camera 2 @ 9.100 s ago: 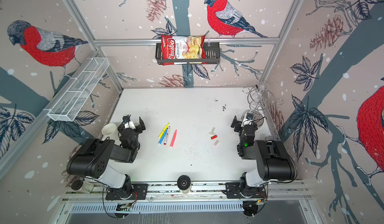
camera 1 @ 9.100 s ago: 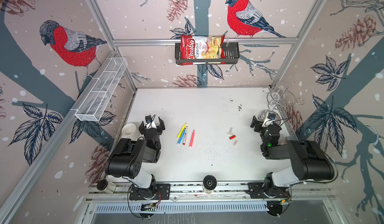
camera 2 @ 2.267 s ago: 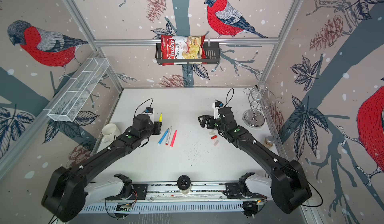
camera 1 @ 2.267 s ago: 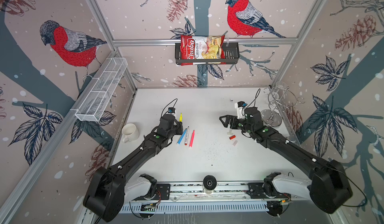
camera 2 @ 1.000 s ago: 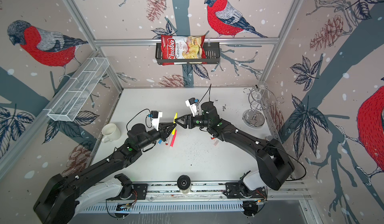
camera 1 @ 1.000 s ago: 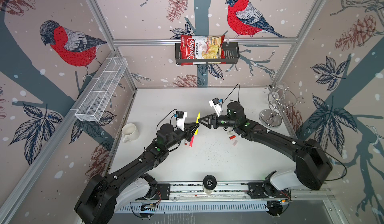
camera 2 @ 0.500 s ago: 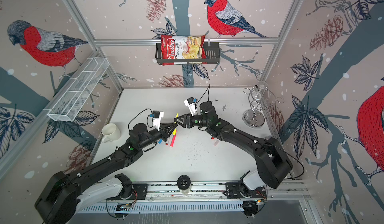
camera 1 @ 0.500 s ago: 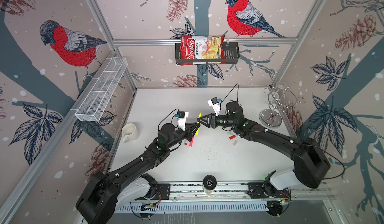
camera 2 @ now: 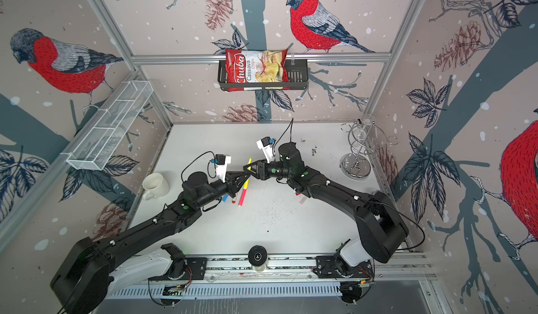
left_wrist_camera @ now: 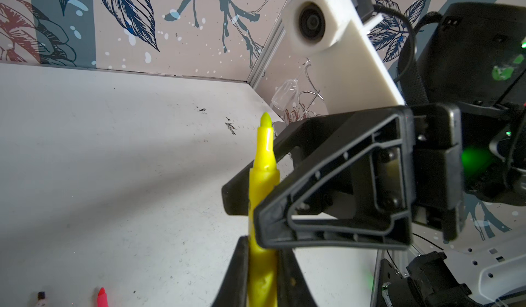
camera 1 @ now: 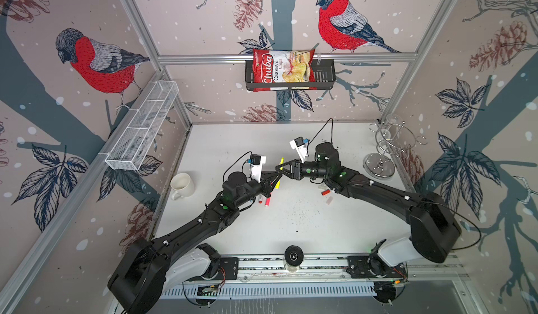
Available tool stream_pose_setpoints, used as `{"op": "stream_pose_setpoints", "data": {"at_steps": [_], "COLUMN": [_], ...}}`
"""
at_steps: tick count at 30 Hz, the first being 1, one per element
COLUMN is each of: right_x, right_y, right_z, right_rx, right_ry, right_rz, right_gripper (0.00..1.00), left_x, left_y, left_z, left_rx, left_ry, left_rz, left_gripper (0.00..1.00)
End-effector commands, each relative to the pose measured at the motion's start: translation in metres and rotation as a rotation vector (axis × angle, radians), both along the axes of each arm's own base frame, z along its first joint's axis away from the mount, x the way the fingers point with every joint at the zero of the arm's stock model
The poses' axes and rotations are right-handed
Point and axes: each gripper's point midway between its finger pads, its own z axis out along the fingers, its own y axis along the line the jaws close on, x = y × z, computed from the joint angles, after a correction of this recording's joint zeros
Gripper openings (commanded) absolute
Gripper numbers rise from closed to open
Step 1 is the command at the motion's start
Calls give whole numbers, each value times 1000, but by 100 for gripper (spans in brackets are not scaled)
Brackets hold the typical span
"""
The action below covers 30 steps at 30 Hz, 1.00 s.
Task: Insert pens into pen caps
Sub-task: Pick up a pen from the center of the table.
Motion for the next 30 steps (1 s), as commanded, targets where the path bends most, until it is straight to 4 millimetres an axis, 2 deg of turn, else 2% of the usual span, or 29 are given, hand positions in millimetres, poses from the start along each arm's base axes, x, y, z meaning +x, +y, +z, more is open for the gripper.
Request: {"op": "stream_pose_setpoints", "data": {"at_steps": [1,16,17,20,22,30], "right_x": [4,5,6,7,9,13], "right_y": [1,-4,-4,-7,-11,-26], "right_z": [5,8,9,11,13,19], "right_rx": [20,10,10,4,1,-12], "right_ry": [-28,-41,-45,-54,-60,-86], "right_rz": [-18,-44,-48,-65,-76,-113], "right_gripper": [32,14,13,12,12,12], "left_x": [-1,-4,-4,-4,-4,-9], "left_y": [-2,-2,-2,-2,-1,-5], "left_z": [12,12,12,12,12,8], "left_rx": [-23,-21,-20,-15,-8,3], "left_ry": [-49,-48,-47,-41,-38,-20], "left_rz": [-9,-21,-22,-20,-20,-59], "left_gripper": [12,14,15,29,34,41]}}
